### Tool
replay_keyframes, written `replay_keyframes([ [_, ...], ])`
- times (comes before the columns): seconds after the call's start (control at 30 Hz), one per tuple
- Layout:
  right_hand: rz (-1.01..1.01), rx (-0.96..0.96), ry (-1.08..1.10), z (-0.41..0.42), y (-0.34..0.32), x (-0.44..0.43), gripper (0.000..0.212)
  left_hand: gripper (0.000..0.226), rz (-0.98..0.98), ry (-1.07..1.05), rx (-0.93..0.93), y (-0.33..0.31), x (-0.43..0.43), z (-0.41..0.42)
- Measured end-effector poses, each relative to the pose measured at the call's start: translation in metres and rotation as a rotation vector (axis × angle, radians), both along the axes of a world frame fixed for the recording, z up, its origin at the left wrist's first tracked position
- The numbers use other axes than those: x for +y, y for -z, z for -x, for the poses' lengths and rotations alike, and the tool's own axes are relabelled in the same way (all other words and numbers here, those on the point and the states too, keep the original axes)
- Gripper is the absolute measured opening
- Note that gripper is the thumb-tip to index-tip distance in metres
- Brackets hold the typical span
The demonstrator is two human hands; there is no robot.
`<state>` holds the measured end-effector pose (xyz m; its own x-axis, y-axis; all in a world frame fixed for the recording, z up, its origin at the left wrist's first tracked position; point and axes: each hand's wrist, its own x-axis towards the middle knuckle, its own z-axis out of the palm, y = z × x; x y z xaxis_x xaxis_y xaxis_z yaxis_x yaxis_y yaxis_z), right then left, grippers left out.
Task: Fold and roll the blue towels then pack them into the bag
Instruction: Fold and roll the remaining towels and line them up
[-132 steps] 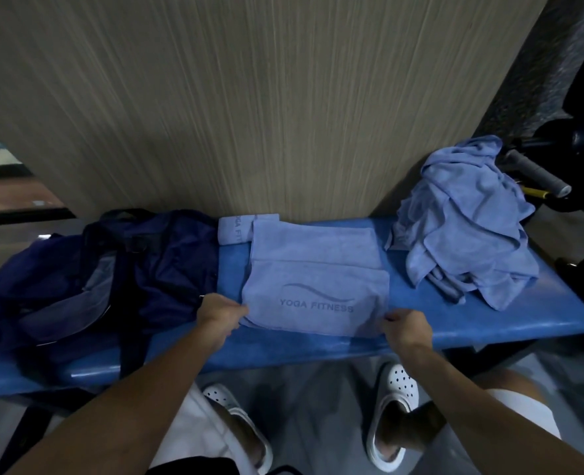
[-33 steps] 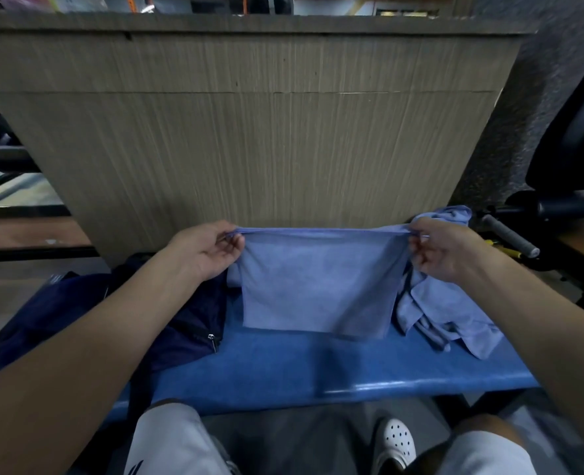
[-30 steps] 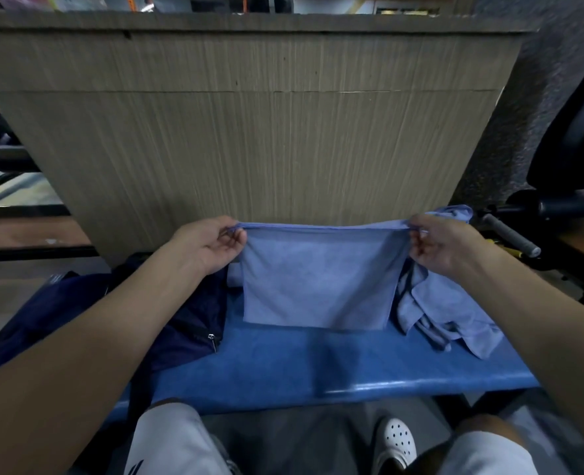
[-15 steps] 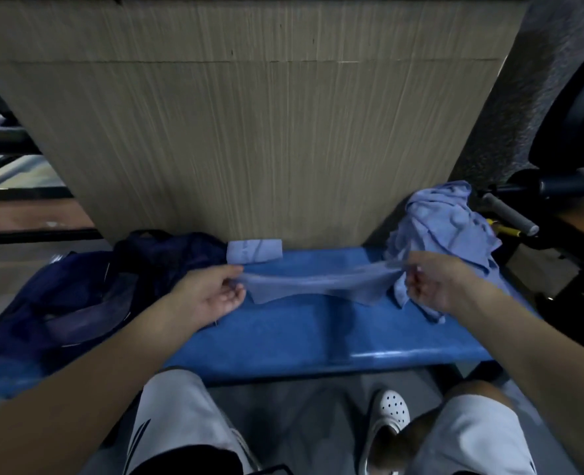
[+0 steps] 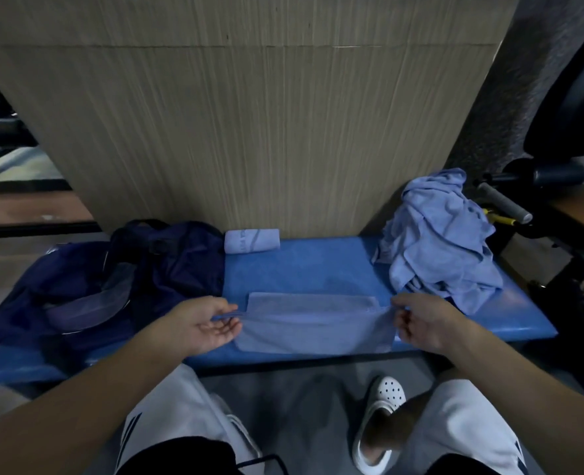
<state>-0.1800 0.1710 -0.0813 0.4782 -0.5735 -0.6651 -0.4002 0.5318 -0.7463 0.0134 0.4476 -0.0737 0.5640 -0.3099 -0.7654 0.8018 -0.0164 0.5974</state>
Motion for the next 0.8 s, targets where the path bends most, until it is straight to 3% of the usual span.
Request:
replay_keyframes([
  [0.17,0.084,-0.336,0.187,-0.049,-0.035,-0.019,0.023,0.004,0.076,0.020,-0.151,-0.034,-0.034,-0.039],
  [0.37,0.311,-0.571,0.221,-0.080,-0.102,-0.042,0.026,0.011,0.287,-0.051,-0.443,-0.099,-0.065,-0.078],
  [0.47,0.357,-0.653,0.216,-0.079,-0.123,-0.042,0.015,0.013,0.335,-0.064,-0.566,-0.128,-0.065,-0.079],
  [0.63,0.385,-0.642,0.204,-0.062,-0.116,-0.027,0.018,0.010,0.287,-0.063,-0.576,-0.114,-0.045,-0.057],
  [0.8,0.267,-0.360,0.203,-0.028,-0.043,0.000,0.029,0.005,0.127,0.003,-0.356,-0.041,-0.013,-0.018],
])
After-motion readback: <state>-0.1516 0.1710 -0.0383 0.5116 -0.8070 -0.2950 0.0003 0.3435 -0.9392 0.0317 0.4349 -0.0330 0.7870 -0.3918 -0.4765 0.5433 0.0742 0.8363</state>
